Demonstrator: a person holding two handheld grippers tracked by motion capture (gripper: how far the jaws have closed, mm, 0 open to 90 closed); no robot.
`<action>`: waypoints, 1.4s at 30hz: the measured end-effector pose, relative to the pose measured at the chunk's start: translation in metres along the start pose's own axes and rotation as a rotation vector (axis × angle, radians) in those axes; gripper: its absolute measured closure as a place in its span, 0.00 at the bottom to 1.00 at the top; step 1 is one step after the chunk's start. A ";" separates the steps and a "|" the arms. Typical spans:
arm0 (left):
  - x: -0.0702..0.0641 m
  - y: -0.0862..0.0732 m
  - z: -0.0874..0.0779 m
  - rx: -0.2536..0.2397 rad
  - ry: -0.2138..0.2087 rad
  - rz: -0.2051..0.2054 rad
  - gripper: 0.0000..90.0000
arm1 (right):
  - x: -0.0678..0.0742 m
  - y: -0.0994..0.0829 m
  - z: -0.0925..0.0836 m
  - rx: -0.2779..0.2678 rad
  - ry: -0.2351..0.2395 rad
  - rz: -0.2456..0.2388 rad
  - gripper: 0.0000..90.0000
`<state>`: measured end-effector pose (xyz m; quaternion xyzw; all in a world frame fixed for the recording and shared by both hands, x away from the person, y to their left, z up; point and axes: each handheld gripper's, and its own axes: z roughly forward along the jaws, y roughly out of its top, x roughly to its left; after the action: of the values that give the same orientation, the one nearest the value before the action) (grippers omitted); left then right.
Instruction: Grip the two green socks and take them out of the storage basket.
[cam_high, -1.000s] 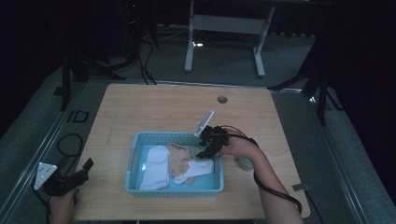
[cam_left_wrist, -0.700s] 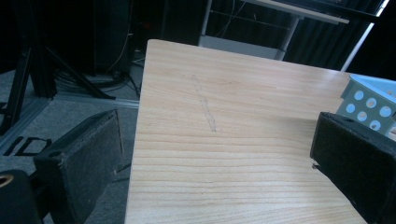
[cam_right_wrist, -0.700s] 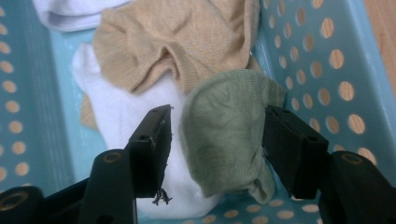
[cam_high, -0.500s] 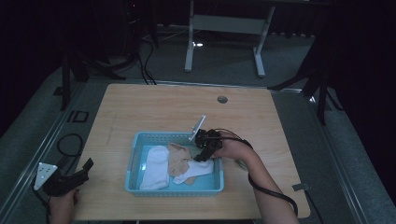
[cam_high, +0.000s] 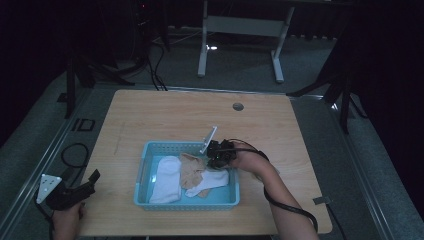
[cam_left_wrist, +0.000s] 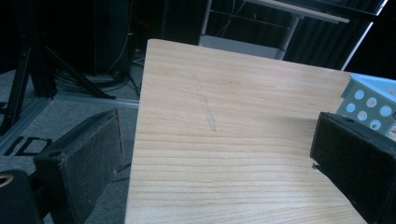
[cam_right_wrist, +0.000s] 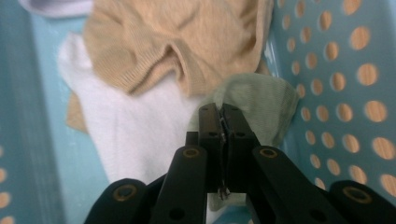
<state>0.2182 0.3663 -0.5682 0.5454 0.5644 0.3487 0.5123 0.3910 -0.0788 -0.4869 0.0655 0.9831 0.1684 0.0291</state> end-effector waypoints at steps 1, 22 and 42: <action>0.000 0.000 0.000 0.000 0.000 0.000 0.03 | 0.001 0.000 -0.002 -0.001 0.003 -0.007 0.98; 0.000 0.000 0.000 0.002 0.002 0.000 0.03 | 0.000 0.003 -0.061 -0.098 -0.046 -0.035 0.98; 0.000 0.000 0.001 0.003 0.003 -0.001 0.03 | 0.016 0.025 -0.154 -0.230 -0.076 -0.094 0.98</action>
<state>0.2188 0.3662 -0.5682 0.5452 0.5662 0.3484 0.5108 0.3660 -0.1035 -0.3337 0.0219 0.9574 0.2760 0.0813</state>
